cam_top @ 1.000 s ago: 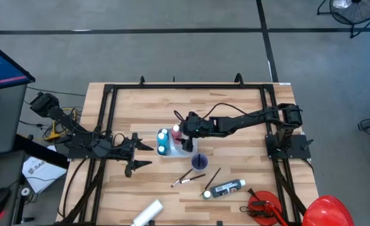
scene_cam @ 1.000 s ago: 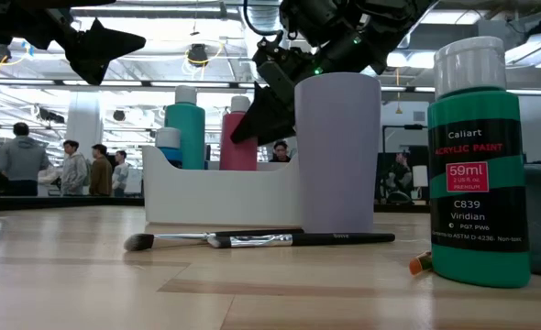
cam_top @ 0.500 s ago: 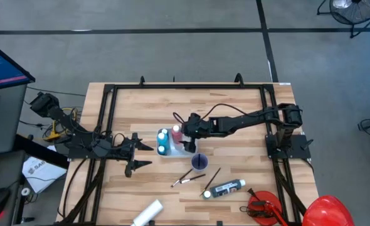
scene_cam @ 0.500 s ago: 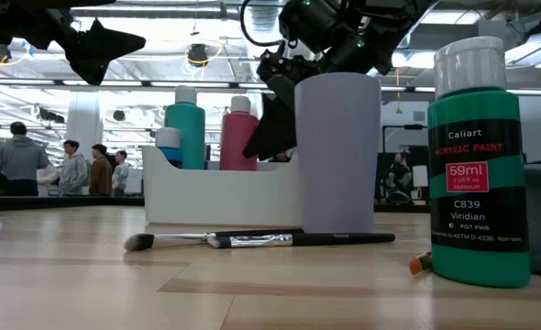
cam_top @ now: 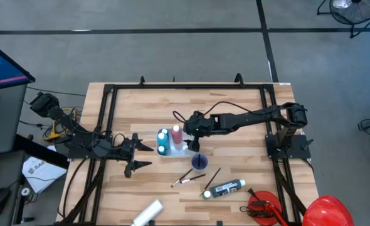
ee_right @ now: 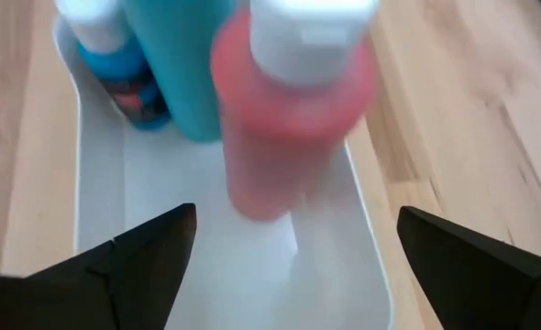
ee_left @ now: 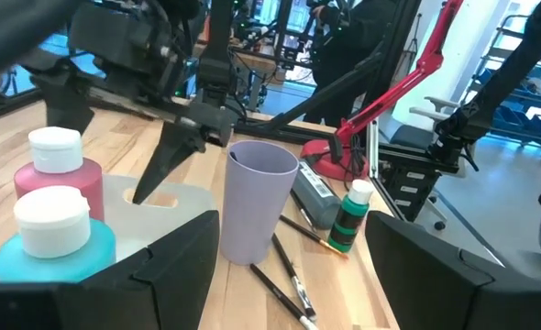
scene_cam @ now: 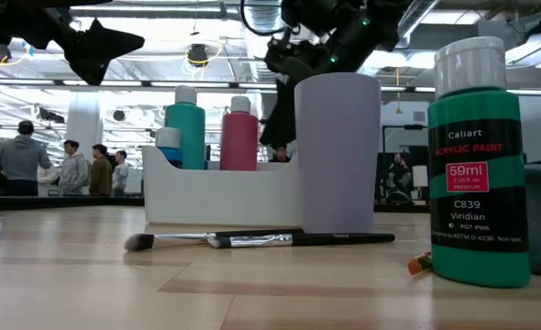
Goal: Pick & Place Paint Supplies
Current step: Put the black paint bottle into the white bin
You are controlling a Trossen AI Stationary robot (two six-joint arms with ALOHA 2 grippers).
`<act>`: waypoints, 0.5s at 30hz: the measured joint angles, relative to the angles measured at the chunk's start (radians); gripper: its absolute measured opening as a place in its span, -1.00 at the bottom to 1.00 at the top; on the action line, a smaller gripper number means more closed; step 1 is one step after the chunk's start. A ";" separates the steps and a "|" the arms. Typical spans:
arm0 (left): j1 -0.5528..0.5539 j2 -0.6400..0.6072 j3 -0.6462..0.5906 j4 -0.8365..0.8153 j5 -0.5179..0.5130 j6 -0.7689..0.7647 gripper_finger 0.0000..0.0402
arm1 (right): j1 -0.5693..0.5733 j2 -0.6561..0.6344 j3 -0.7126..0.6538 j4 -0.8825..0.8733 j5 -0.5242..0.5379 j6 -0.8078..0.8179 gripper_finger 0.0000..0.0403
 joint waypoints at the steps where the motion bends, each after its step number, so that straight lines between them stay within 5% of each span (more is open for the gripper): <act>1: 0.000 0.000 0.000 0.000 0.000 0.000 0.34 | 0.003 -0.003 0.002 0.003 0.000 0.000 0.84; 15: 0.000 0.038 0.000 -0.007 0.000 -0.007 0.34 | 0.067 -0.092 0.001 0.174 0.012 -0.066 0.84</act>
